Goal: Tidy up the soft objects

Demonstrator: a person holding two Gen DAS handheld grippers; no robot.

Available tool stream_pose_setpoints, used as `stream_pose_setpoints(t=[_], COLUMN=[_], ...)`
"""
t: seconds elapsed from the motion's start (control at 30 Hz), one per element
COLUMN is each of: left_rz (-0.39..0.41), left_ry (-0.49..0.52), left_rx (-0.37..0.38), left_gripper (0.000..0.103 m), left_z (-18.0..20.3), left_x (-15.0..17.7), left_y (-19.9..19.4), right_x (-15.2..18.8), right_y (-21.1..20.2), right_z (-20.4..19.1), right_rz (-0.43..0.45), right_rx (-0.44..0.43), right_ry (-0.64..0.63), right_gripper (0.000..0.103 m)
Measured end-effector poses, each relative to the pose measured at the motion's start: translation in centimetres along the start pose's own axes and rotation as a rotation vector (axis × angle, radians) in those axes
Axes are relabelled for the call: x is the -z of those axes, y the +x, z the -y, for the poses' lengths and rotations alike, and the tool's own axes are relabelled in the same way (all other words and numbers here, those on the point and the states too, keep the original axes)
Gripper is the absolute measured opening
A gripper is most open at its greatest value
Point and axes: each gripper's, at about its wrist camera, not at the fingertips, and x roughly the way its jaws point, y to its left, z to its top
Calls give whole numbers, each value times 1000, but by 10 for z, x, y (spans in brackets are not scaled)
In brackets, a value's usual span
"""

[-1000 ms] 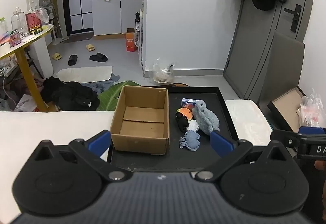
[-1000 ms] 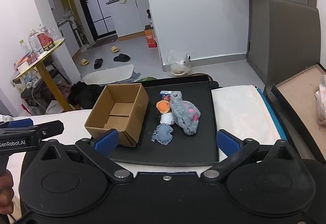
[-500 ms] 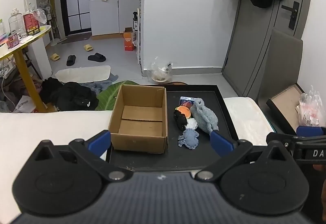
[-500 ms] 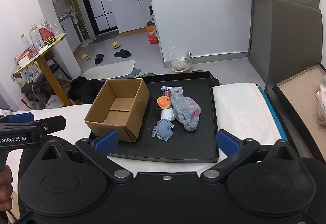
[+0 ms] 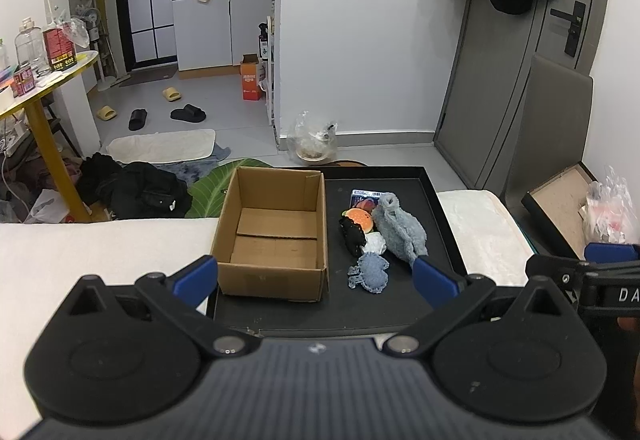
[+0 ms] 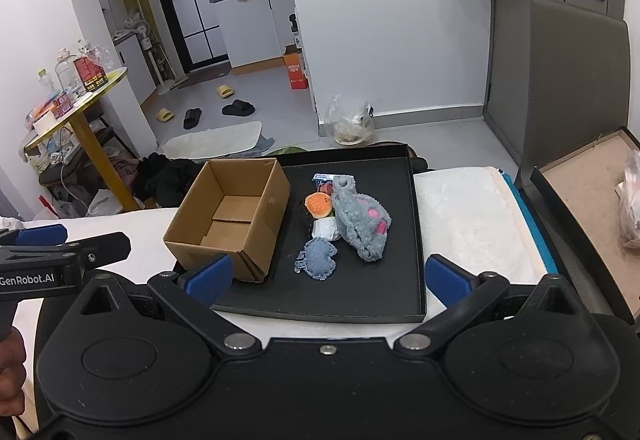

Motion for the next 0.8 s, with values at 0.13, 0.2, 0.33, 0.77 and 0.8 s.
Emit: stream_pose_setpoints(t=[0.13,0.2,0.33,0.77,0.8], left_rz=[0,0,-3,1,0], left_ry=[2,-1,2,0,0], left_rx=[-1,-1,-1,-7,-6], left_gripper=[103,103,103,103,103], left_z=[0,0,0,0,0], left_x=[0,0,0,0,-1], left_y=[0,0,0,0,0], right_x=[0,0,-3,-4,-3], right_y=[0,-1,-1,-1,-2], right_z=[0,0,1,2,1], right_rz=[-3,-2,-5,7,7], right_rx=[-1,1,2,18,19], right_ry=[4,3,9,0,-2], right_gripper=[103,103,103,103,103])
